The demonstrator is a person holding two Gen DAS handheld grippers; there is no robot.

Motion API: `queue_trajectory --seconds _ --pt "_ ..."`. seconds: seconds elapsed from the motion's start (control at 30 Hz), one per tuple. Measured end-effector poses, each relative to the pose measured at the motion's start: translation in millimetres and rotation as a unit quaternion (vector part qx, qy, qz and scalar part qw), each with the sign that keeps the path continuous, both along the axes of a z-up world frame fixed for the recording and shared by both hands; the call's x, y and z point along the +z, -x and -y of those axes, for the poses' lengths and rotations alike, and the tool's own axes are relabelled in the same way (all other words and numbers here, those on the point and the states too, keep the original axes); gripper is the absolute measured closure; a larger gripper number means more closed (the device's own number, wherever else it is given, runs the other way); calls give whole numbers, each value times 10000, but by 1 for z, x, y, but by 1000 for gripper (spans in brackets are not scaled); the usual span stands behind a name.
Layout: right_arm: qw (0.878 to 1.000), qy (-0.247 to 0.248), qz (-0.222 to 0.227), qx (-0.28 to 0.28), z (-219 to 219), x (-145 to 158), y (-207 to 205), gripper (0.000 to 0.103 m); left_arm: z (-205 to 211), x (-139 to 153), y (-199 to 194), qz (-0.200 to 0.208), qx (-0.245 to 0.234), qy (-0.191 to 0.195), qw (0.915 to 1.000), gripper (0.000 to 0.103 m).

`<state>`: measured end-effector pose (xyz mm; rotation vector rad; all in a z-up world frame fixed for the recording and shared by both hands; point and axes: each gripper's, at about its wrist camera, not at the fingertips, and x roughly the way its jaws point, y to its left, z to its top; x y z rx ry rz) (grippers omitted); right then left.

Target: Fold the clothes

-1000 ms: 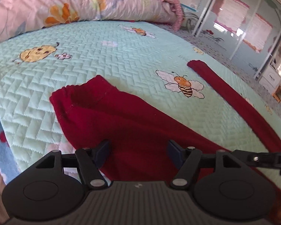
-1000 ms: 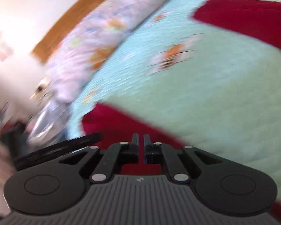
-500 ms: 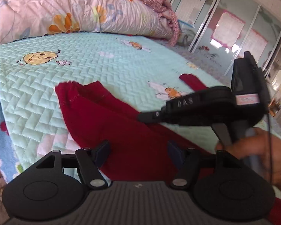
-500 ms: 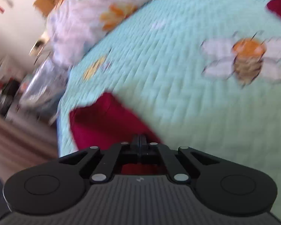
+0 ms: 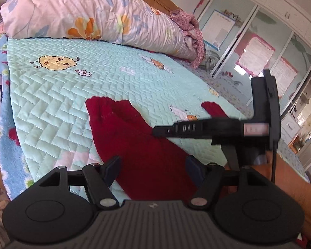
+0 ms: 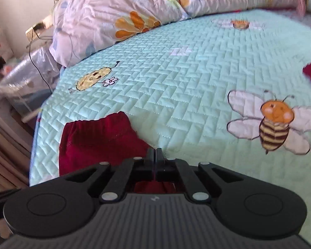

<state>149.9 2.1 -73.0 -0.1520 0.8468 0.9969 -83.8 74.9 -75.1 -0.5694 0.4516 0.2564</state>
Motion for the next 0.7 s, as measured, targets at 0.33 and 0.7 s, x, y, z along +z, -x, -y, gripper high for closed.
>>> queue_trajectory --seconds 0.33,0.7 --pt "9982 386 228 391 -30 -4 1 103 -9 -1 6 -51 275 91 9996 32" --pt "9889 -936 -1153 -13 -2 8 -24 81 -16 1 8 91 378 227 9990 31"
